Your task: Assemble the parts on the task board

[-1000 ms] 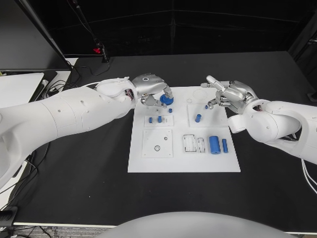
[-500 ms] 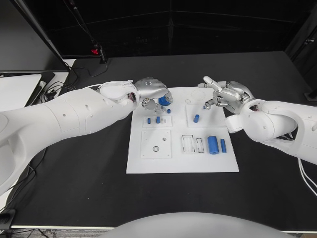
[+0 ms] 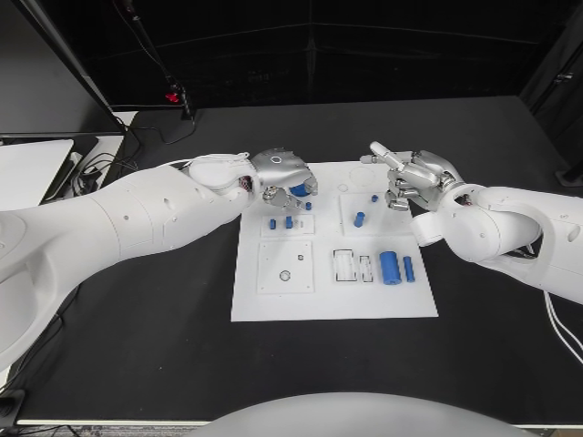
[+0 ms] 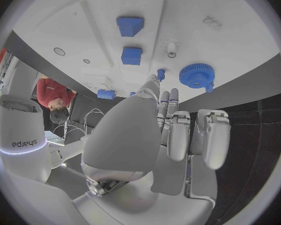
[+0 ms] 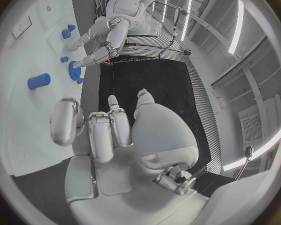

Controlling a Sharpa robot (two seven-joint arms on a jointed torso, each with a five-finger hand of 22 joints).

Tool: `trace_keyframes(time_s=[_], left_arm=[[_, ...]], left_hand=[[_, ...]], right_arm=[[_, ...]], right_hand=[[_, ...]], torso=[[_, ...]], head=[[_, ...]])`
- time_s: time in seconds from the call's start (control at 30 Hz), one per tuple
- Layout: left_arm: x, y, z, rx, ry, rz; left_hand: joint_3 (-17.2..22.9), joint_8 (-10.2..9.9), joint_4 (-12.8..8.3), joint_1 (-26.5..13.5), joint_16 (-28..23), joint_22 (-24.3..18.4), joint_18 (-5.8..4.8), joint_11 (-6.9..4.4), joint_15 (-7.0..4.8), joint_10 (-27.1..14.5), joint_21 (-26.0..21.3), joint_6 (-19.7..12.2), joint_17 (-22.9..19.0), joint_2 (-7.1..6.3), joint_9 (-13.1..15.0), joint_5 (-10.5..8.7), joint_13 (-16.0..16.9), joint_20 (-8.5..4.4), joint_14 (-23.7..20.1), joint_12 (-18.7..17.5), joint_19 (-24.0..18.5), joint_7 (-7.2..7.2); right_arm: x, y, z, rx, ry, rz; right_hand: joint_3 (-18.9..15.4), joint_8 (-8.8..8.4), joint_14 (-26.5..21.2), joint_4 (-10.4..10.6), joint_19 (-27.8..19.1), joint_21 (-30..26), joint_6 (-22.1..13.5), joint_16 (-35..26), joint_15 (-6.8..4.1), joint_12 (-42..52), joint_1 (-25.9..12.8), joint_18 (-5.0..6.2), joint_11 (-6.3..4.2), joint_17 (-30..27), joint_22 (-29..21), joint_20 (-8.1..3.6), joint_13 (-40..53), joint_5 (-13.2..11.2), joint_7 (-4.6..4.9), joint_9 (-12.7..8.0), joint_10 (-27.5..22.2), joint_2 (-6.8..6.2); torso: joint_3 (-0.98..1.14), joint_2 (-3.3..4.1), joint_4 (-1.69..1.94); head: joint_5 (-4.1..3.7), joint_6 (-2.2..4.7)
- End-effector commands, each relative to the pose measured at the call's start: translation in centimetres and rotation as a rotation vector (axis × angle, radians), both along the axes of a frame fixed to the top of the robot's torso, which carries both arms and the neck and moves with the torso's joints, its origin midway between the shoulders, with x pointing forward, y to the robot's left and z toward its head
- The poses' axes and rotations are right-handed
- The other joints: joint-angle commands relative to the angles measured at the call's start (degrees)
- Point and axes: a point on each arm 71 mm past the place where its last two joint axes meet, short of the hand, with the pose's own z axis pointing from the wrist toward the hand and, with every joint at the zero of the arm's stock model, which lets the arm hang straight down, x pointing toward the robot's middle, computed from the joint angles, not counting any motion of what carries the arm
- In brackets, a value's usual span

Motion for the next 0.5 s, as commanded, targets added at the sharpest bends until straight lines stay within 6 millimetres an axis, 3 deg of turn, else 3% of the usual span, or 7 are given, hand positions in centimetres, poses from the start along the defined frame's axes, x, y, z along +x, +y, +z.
trace_keyframes(time_s=[0.03,0.1,0.17,0.5], left_arm=[[0.08,-0.09,-0.16,0.027,0.01,0.007],[0.14,-0.15,-0.22,0.03,0.012,0.013],[0.19,-0.21,-0.28,0.032,0.014,0.017],[0.33,-0.44,-0.68,0.05,0.035,0.026]], left_hand=[[0.62,-0.19,0.03,0.82,0.05,15.08,-0.39,0.0,-0.33,0.46,0.18,0.23,15.1,-0.13,-0.11,0.26,-0.08,-0.47,6.02,-0.32,5.98,-0.41],[1.07,-0.38,0.0,1.33,0.05,15.08,-0.39,-0.02,-0.29,0.34,0.18,0.35,15.1,-0.16,-0.25,0.45,-0.1,-0.47,6.02,-0.65,5.98,-0.29],[1.34,-0.48,-0.01,1.6,0.05,15.08,-0.39,0.0,-0.24,0.33,0.18,0.42,15.1,-0.15,-0.33,0.55,-0.11,-0.46,6.02,-0.8,5.98,-0.2],[2.45,-0.85,-0.12,2.78,0.05,15.08,-0.39,-0.11,-0.07,0.51,0.18,0.77,15.1,-0.45,-0.61,0.96,-0.1,-0.4,6.02,-1.34,5.98,-0.25]], right_arm=[[-0.01,0.21,0.17,0.007,-0.013,0.011],[-0.01,0.26,0.18,0.007,-0.015,0.011],[-0.01,0.32,0.19,0.007,-0.016,0.011],[-0.06,0.57,0.23,0.009,-0.018,0.013]], right_hand=[[-0.35,0.34,6.23,-0.05,3.17,4.05,-0.36,1.31,-0.01,0.61,-0.08,-1.18,-0.05,15.03,11.96,-0.03,5.75,-0.28,-0.12,-0.06,0.04,0.7],[-0.49,0.44,6.24,-0.08,5.93,7.38,-0.35,1.32,-0.06,1.94,-0.01,-2.1,-0.07,15.06,13.21,-0.06,7.5,-0.33,-0.08,-0.06,1.91,0.82],[-0.56,0.47,6.24,-0.08,6.61,8.2,-0.37,1.32,-0.08,2.27,0.02,-2.32,-0.09,15.06,13.51,-0.08,7.92,-0.35,-0.1,-0.06,2.38,0.89],[-0.6,0.51,6.24,-0.04,4.99,6.4,-0.32,1.32,-0.06,1.16,-0.02,-1.77,-0.07,15.06,12.79,-0.07,6.26,-0.36,-0.09,-0.05,0.85,0.91]], torso=[[0.0,0.04,-0.04],[0.03,0.03,-0.06],[0.05,0.0,-0.03],[-0.01,0.04,-0.06]], head=[[-0.09,0.18],[-0.08,0.24],[-0.09,0.43],[-0.2,0.9]])
